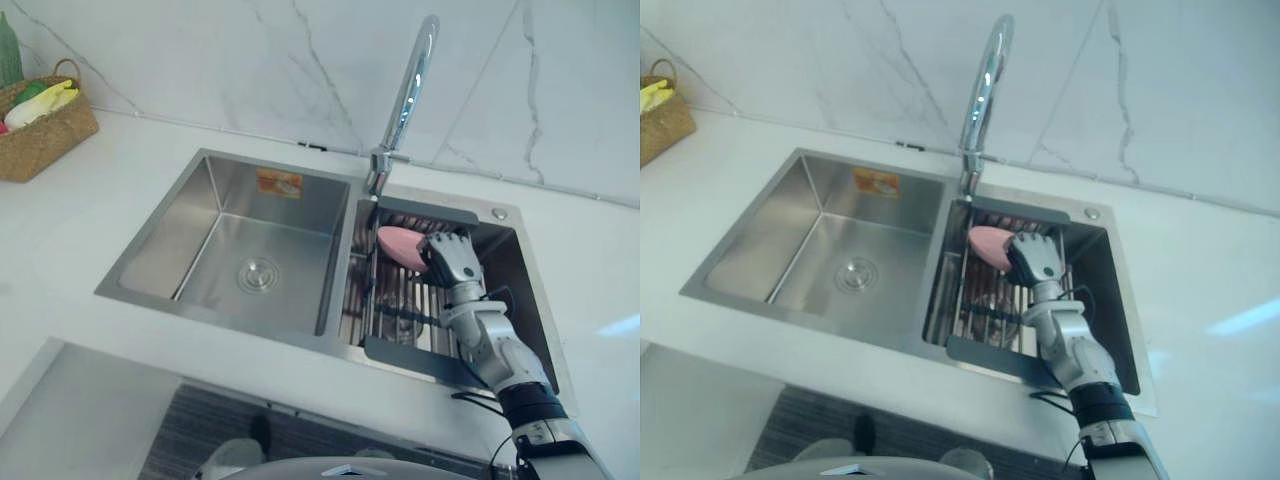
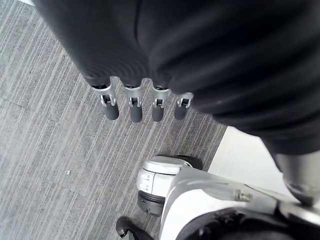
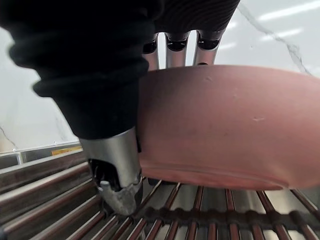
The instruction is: Walk over to the sink, pick up the cup, carry it to the dishwasher, place the cup inside the dishwasher, then close the dishwasher door
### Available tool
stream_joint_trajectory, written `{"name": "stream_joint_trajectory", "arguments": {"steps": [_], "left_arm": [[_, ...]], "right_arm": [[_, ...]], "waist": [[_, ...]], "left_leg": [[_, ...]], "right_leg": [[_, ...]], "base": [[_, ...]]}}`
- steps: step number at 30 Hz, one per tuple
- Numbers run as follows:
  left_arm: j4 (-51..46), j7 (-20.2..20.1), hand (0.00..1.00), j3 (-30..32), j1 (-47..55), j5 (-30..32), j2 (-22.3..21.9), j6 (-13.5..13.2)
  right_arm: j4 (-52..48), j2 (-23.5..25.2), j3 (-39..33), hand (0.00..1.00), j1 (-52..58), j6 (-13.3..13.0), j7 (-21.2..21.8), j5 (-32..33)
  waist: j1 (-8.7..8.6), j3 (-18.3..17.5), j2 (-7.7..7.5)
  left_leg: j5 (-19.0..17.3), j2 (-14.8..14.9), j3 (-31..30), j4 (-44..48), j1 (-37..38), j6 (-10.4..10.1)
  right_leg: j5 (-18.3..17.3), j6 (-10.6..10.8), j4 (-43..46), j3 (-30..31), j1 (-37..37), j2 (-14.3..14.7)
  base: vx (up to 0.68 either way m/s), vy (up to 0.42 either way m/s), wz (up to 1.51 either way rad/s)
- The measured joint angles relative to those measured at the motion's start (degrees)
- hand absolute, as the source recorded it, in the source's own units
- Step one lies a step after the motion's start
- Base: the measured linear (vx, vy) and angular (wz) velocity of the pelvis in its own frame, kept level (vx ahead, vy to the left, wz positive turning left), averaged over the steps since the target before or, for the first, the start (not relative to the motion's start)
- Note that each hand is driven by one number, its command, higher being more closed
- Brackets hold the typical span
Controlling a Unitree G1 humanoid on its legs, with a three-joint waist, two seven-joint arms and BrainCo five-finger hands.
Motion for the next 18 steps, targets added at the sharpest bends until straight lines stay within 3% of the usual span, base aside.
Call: {"name": "stream_joint_trajectory", "arguments": {"steps": [3, 11, 12, 18], "left_arm": [[-0.01, 0.01, 0.0, -0.6, -0.01, 0.0, 0.1, 0.0], [0.0, 0.0, 0.0, -1.03, 0.01, 0.05, 0.4, -0.01], [0.0, 0.0, 0.0, -1.02, 0.02, 0.07, 0.43, -0.01], [-0.02, -0.03, 0.0, -1.01, 0.02, 0.14, 0.47, -0.11]], "right_arm": [[2.69, 0.19, 0.15, 0.0, 0.12, 2.34, -0.48, -0.05], [3.69, 1.22, 0.18, 0.0, 0.1, 4.8, -4.18, -1.14], [4.31, 1.28, 0.18, 1.0, 0.1, 4.8, -4.27, -1.19], [4.82, 2.22, 0.18, 1.0, 0.11, 6.56, -4.25, -0.69]], "waist": [[0.03, -0.03, -0.02], [0.61, -0.46, -0.39], [0.68, -0.52, -0.48], [0.61, -0.57, -0.55]], "left_leg": [[0.16, -0.56, -1.37, 0.0, -0.17, 0.23], [0.29, -0.79, -1.91, 0.0, -0.23, 0.35], [0.36, -0.83, -2.04, 0.0, -0.25, 0.39], [0.85, -0.88, -2.75, 0.0, -0.8, 0.48]], "right_leg": [[-0.73, 0.14, 0.65, -1.14, 0.21, -0.7], [-0.98, 0.29, 1.13, -1.49, 0.21, -0.93], [-1.06, 0.36, 1.24, -1.57, 0.21, -0.98], [-1.11, 0.39, 1.31, -2.55, 0.19, -1.03]], "base": [[0.01, -0.005, 0.19], [0.0, -0.007, 0.03], [-0.01, -0.015, 0.05], [-0.02, -0.011, 0.07]]}}
